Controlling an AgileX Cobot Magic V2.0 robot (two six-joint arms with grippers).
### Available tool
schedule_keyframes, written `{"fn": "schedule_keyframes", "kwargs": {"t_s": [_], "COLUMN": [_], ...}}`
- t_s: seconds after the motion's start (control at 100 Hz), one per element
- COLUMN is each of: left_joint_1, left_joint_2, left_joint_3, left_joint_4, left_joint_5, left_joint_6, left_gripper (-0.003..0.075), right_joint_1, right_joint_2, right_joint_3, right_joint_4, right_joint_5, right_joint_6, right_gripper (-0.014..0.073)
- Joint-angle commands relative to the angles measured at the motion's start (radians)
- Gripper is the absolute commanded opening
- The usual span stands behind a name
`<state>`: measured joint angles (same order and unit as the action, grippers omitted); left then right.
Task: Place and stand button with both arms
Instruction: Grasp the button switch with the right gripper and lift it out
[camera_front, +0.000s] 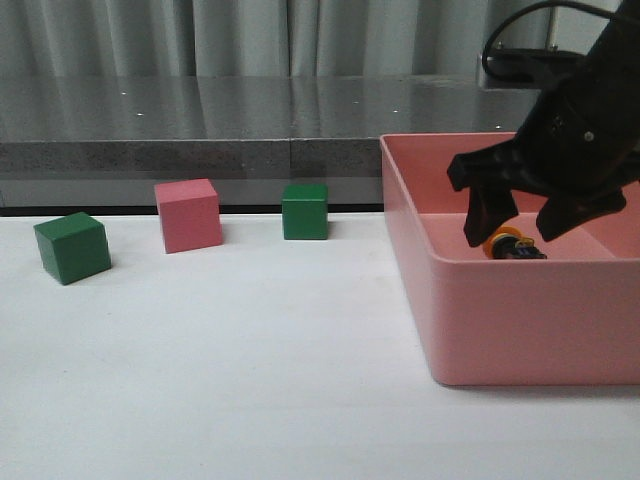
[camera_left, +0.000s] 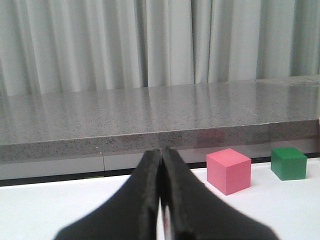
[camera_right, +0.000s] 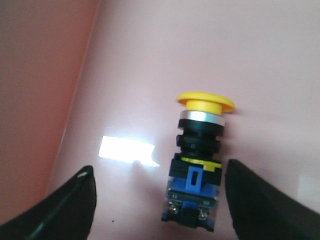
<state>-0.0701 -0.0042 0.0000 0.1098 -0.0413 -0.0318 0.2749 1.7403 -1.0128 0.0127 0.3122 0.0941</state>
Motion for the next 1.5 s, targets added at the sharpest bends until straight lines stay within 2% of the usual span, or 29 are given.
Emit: {"fn": "schedule_keyframes", "kwargs": {"t_s": [0.0, 0.13, 0.25, 0.32, 0.44, 0.51, 0.56, 0.79, 0.91, 1.05, 1.14, 1.33, 1.49], "left_joint_1": [0.002, 0.002, 0.002, 0.002, 0.002, 0.002, 0.002, 0.002, 0.002, 0.002, 0.002, 0.002, 0.002], "left_joint_2": [-0.03, -0.03, -0.03, -0.03, -0.03, -0.03, -0.03, -0.03, -0.03, -0.03, -0.03, -0.03, -0.03], "left_joint_3": [0.045, 0.045, 0.045, 0.045, 0.045, 0.045, 0.045, 0.045, 0.045, 0.045, 0.045, 0.045, 0.045], "left_joint_4": [-0.01, -0.01, -0.01, -0.01, -0.01, -0.01, -0.01, -0.01, -0.01, -0.01, -0.01, -0.01, -0.01], "left_joint_5": [-0.075, -0.075, -0.075, -0.075, -0.075, -0.075, -0.075, -0.075, -0.075, -0.075, -0.075, -0.075, -0.075], "left_joint_6": [-0.01, -0.01, -0.01, -0.01, -0.01, -0.01, -0.01, -0.01, -0.01, -0.01, -0.01, -0.01, -0.01], "left_gripper": [-0.002, -0.002, -0.002, -0.002, -0.002, -0.002, -0.002, -0.002, -0.002, -0.002, -0.002, -0.002, -0.002], "right_joint_1": [-0.007, -0.018, -0.024, -0.029, -0.029, -0.029, -0.029, 0.006, 0.079, 0.164, 0.21, 0.287, 0.333], "right_joint_2": [-0.012, 0.018, 0.03, 0.032, 0.03, 0.019, 0.0, -0.173, -0.231, -0.21, -0.172, -0.057, 0.055], "right_joint_3": [-0.029, -0.029, -0.029, -0.029, -0.031, -0.033, -0.039, -0.125, -0.193, -0.282, -0.323, -0.377, -0.424], "right_joint_4": [-0.013, -0.018, -0.018, -0.018, -0.018, -0.018, -0.019, -0.022, -0.022, 0.02, 0.105, 0.352, 0.546], "right_joint_5": [-0.052, -0.055, -0.067, -0.067, -0.066, -0.064, -0.053, 0.037, 0.083, 0.195, 0.231, 0.266, 0.272], "right_joint_6": [-0.012, -0.012, -0.012, -0.012, -0.012, -0.012, -0.012, -0.049, -0.203, -0.405, -0.573, -1.028, -1.29], "right_gripper": [0.0545, 0.0533, 0.044, 0.0331, 0.0087, -0.0001, -0.0024, -0.0025, -0.0031, -0.0031, -0.0031, -0.0031, -0.0031]}}
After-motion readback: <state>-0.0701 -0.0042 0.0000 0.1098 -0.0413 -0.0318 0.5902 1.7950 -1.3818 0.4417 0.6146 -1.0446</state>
